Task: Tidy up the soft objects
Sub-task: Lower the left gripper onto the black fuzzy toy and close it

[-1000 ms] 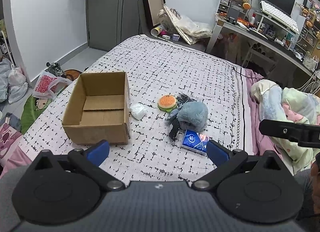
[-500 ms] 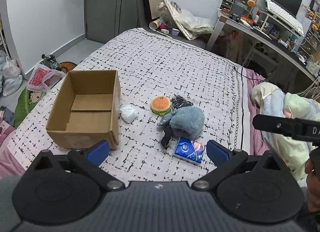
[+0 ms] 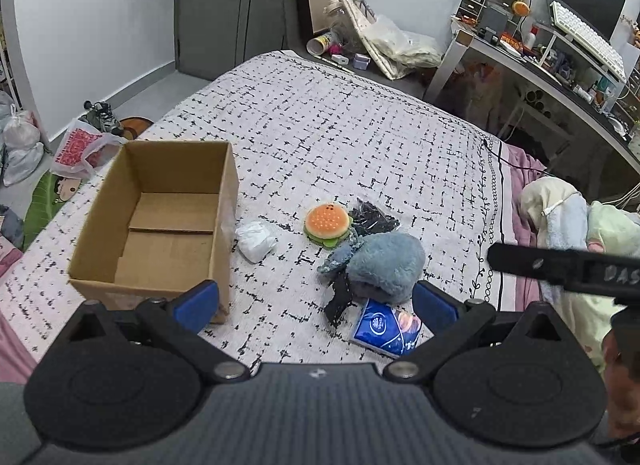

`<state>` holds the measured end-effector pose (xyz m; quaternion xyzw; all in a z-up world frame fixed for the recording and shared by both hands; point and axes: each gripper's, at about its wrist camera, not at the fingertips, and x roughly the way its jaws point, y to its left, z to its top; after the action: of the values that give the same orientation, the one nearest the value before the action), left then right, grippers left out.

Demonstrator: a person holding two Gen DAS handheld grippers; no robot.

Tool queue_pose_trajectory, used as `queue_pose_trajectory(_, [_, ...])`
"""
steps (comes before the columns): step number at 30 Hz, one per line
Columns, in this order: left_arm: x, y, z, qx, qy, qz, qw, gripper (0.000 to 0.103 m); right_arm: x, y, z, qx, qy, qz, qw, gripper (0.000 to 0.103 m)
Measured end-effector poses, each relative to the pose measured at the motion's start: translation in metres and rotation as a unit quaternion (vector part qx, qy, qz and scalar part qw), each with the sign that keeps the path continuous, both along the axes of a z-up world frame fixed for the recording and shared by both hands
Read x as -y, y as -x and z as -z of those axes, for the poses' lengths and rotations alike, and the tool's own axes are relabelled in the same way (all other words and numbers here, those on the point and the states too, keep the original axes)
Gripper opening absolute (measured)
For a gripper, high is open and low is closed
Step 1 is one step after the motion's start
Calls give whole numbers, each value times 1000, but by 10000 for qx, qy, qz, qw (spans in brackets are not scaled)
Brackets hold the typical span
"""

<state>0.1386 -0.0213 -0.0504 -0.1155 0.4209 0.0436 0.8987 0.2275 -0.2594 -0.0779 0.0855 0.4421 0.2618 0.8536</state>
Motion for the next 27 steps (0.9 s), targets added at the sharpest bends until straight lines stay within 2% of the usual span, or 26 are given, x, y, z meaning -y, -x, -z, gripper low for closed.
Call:
queue_pose_trajectory(6, [1,-11,19,0,194,16,9998,100,-1,-7,27,-221,103,-101,9997,81])
queue_pose_trajectory(10, [4,-20,32,-87,261,51,9996,92,1,-14,43,-499,51,-72,9987,76])
queue_pose_trajectory(14, [4,-29,46,-189,327,23,9993,86,-2,-17,55,-607,237,-129,9978,75])
queue_pose_trajectory(20, [2,-45,71,-440,508,15,9977,70,-15,-19,69,-713,422,-618,9946,76])
queue_pose_trajectory(27, [4,-65,97,-680,664,70,9954,67,-39,-22,86,-703,987,-1074,9868,78])
